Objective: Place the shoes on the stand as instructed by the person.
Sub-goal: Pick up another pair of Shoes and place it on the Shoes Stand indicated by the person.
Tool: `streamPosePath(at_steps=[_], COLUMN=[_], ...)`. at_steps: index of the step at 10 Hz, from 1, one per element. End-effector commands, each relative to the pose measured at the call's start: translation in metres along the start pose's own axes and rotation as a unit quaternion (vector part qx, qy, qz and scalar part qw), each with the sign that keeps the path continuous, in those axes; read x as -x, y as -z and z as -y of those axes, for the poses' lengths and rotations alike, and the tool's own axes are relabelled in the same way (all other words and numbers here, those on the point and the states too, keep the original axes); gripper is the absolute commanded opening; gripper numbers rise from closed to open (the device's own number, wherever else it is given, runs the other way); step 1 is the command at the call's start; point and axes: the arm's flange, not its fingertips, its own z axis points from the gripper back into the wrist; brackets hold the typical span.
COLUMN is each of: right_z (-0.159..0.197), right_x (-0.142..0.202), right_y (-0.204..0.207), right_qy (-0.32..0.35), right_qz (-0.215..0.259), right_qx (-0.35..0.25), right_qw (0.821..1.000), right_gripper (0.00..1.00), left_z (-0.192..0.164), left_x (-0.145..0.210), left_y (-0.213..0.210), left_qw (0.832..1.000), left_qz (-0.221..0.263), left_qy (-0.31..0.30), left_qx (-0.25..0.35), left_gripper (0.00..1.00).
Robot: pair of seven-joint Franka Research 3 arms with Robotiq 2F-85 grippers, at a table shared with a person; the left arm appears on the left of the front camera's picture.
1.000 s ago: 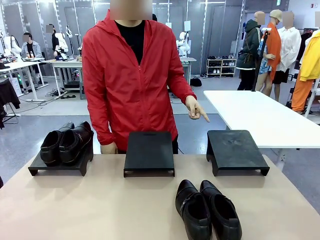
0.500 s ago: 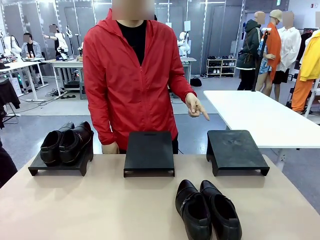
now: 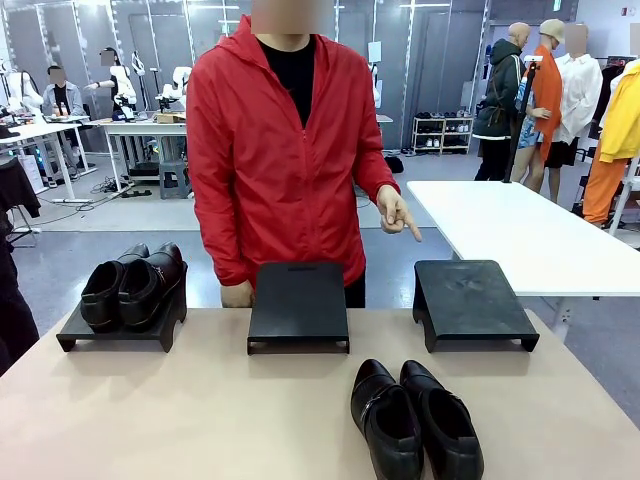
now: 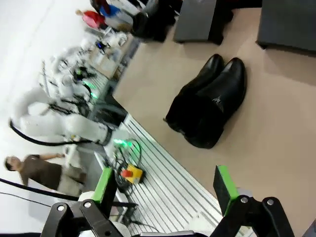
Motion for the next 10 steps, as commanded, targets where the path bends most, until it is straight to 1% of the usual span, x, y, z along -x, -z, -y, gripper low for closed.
streamPosePath(at_steps=[1, 3, 4, 5, 6, 8, 10], right_z=[-0.051, -0.085, -0.094, -0.101, -0.107, -0.106, -0.098], right_x=[-0.017, -0.033, -0.039, -0.042, -0.043, -0.05, -0.048], right_y=[0.053, 0.11, 0.137, 0.164, 0.188, 0.236, 0.276], right_qy=[0.006, 0.022, 0.024, 0.022, 0.015, 0.026, 0.048], right_qz=[-0.066, -0.104, -0.114, -0.11, -0.118, -0.134, -0.126], right_qx=[0.068, 0.141, 0.175, 0.217, 0.23, 0.261, 0.308], right_qw=[0.996, 0.984, 0.978, 0.97, 0.966, 0.956, 0.942], right_gripper=[1.0, 1.0, 1.0, 1.0, 1.0, 1.0, 1.0], left_z=[0.002, 0.002, 0.002, 0.002, 0.002, 0.002, 0.002], left_x=[0.005, 0.005, 0.005, 0.005, 0.005, 0.005, 0.005], left_y=[0.0, 0.0, 0.0, 0.0, 0.0, 0.0, 0.0], left_qw=[1.0, 1.0, 1.0, 1.0, 1.0, 1.0, 1.0], left_qz=[-0.003, -0.003, -0.003, -0.003, -0.003, -0.003, -0.003], left_qy=[0.01, 0.01, 0.01, 0.01, 0.01, 0.01, 0.01], left_qx=[0.005, 0.005, 0.005, 0.005, 0.005, 0.005, 0.005], left_gripper=[1.0, 1.0, 1.0, 1.0, 1.0, 1.0, 1.0])
